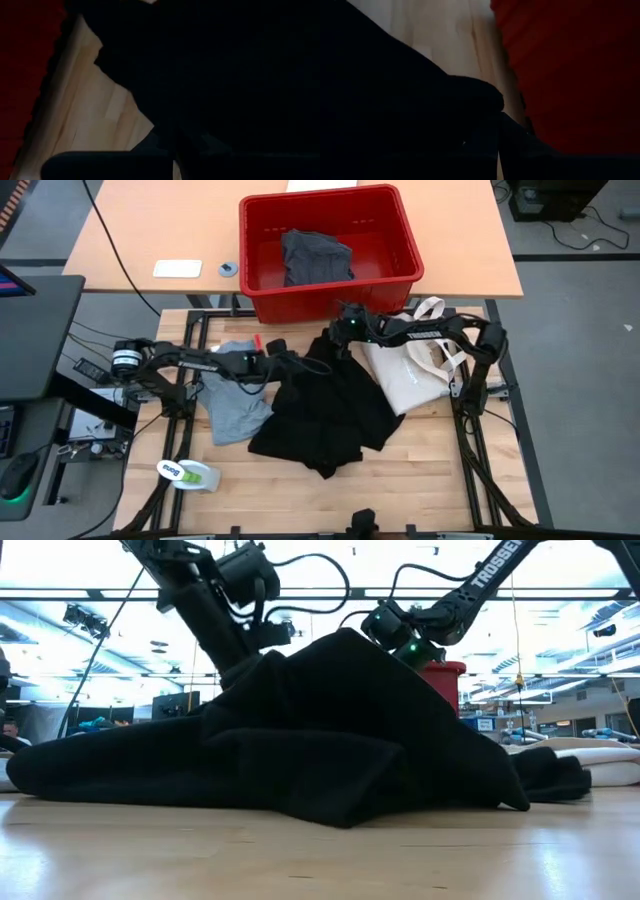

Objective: Fold Laundry from Bin
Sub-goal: Fold the black shirt

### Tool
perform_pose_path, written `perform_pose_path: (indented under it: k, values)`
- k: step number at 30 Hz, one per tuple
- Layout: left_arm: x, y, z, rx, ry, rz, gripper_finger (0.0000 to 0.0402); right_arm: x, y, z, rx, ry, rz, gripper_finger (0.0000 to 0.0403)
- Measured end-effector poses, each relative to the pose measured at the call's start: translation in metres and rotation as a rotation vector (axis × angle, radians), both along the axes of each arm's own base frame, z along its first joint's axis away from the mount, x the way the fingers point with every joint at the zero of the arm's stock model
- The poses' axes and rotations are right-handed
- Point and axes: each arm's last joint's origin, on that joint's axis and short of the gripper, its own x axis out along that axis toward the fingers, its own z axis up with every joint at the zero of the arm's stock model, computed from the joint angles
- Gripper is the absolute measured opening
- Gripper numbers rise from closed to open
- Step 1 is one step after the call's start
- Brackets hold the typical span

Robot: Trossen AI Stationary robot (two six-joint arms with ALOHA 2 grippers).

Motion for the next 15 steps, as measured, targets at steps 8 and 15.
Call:
perform_pose_path:
  k: [8,15]
  values:
    - [-0.001,0.006,-0.006,-0.01,0.028,0.022,0.0011,-0.007,-0.01,-0.001,0.036,-0.003,-0.003,0.0026]
    - [0.0,0.004,-0.006,-0.071,0.014,-0.003,0.0012,-0.015,-0.015,-0.002,0.054,0.045,-0.05,0.0097]
